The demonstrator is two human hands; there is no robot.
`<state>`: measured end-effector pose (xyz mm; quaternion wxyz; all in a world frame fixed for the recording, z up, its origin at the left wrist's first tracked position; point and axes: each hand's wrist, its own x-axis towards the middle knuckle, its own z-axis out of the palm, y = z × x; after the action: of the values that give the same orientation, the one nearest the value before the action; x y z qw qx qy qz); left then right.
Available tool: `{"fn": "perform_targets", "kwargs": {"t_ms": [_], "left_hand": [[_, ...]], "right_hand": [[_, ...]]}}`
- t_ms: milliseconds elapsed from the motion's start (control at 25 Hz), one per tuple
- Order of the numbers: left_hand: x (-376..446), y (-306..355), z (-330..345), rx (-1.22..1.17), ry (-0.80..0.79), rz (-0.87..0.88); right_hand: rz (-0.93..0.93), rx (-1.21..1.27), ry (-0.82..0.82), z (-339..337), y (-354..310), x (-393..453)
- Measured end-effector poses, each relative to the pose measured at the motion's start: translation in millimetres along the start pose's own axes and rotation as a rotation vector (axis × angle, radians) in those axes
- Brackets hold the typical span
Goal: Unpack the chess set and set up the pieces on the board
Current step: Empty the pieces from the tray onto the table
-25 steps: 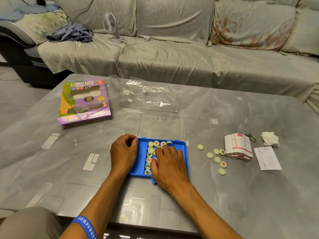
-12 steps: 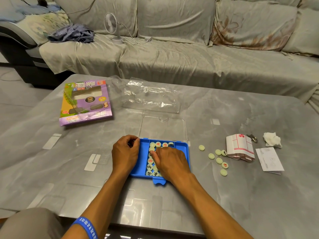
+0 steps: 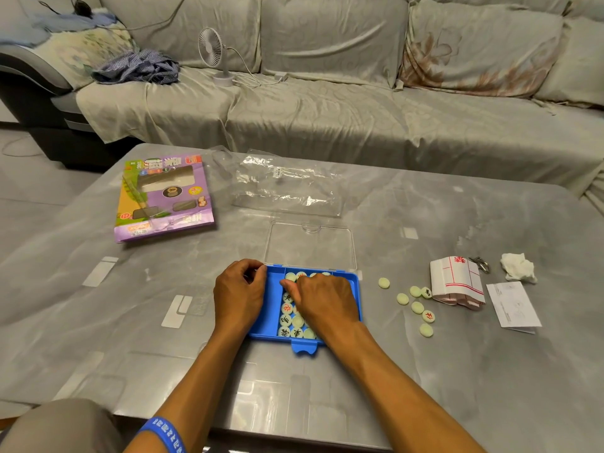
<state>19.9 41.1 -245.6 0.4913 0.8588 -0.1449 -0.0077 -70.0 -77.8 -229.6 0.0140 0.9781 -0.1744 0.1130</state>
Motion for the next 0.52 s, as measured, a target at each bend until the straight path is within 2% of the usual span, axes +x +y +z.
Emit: {"fn": "perform_targets", "kwargs": {"t_ms": [80, 160, 240, 320, 400, 520], "left_hand": [[1, -1, 0, -0.006, 0.0, -0.003], [1, -1, -1, -0.011, 0.002, 0.003], [3, -1, -1, -0.002, 0.007, 0.01], [6, -2, -2, 0.01, 0.012, 0.009], [6, -4, -1, 0.02, 0.007, 0.007], [2, -4, 1, 0.024, -0.001, 0.005]], "right_hand": [[0.058, 0.072, 0.065, -1, -2, 0], [0.141, 0.284, 0.116, -8, 2, 3], [0.323, 0.568, 0.194, -21, 23, 6], [0.498, 0.709, 0.318, -29, 65, 4], [0.606, 0.645, 0.36, -31, 111, -10], [0.638, 0.372, 0.23, -19, 148, -34]]}}
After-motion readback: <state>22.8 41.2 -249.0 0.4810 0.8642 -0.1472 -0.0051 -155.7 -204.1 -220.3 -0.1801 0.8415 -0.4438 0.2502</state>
